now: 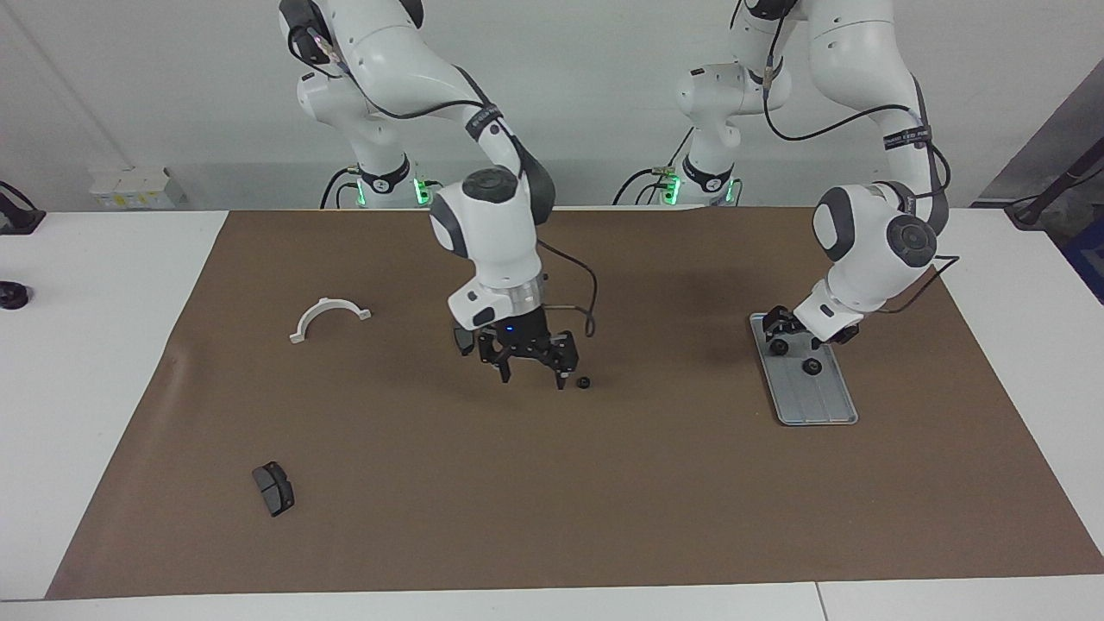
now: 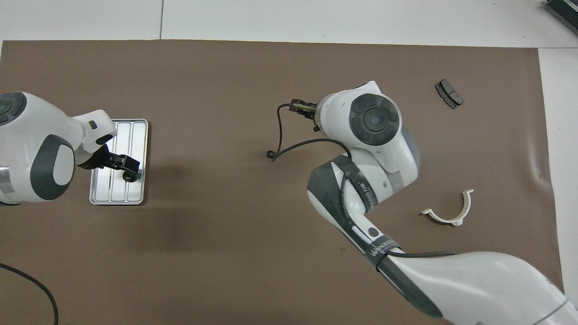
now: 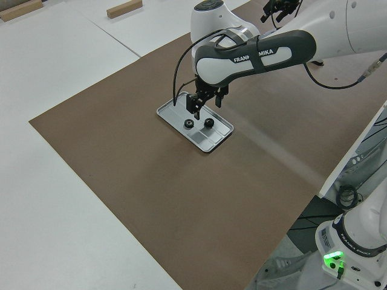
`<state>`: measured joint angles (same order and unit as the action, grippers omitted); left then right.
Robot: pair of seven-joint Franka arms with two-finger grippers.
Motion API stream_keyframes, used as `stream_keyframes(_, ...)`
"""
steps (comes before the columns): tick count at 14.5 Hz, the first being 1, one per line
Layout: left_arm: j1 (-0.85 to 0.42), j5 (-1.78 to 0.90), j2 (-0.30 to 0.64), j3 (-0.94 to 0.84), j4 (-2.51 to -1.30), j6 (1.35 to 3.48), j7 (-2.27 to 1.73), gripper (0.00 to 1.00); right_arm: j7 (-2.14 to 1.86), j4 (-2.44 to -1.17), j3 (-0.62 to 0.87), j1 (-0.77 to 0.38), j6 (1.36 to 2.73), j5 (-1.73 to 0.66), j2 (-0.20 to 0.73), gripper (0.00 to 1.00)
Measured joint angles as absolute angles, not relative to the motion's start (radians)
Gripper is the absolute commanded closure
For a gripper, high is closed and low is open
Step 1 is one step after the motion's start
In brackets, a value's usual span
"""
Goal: Pick bearing gear from pile to tray
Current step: 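Release the last bearing mid-table with the right gripper and withdraw, then grasp the last bearing with the left gripper while the right gripper returns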
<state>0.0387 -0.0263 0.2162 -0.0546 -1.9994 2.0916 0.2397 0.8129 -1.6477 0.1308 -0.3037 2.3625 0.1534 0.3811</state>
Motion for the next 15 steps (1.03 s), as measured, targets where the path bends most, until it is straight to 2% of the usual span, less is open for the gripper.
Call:
stream_keyframes(3,0.003,-0.101,0.213,-0.058,-1.967,2.115,0.214,0.00,0.617,-1.649,0.131,-0.161,2.262,0.185,0.304,0.00)
stream_keyframes(6,-0.116,-0.135,0.214,-0.062,-1.966,2.219,0.047,0.00,0.539,-1.648,0.131,-0.070,2.170,0.185,0.248,0.00)
stream_keyframes(12,-0.397,-0.134,0.236,-0.063,-1.952,2.348,-0.244,0.00,0.527,-1.647,0.135,-0.036,1.967,0.113,0.079,0.00)
stream_keyframes(15,-0.469,-0.093,0.318,-0.061,-1.845,2.347,-0.332,0.00,0.527,-1.647,0.134,-0.004,1.899,0.087,0.034,0.00)
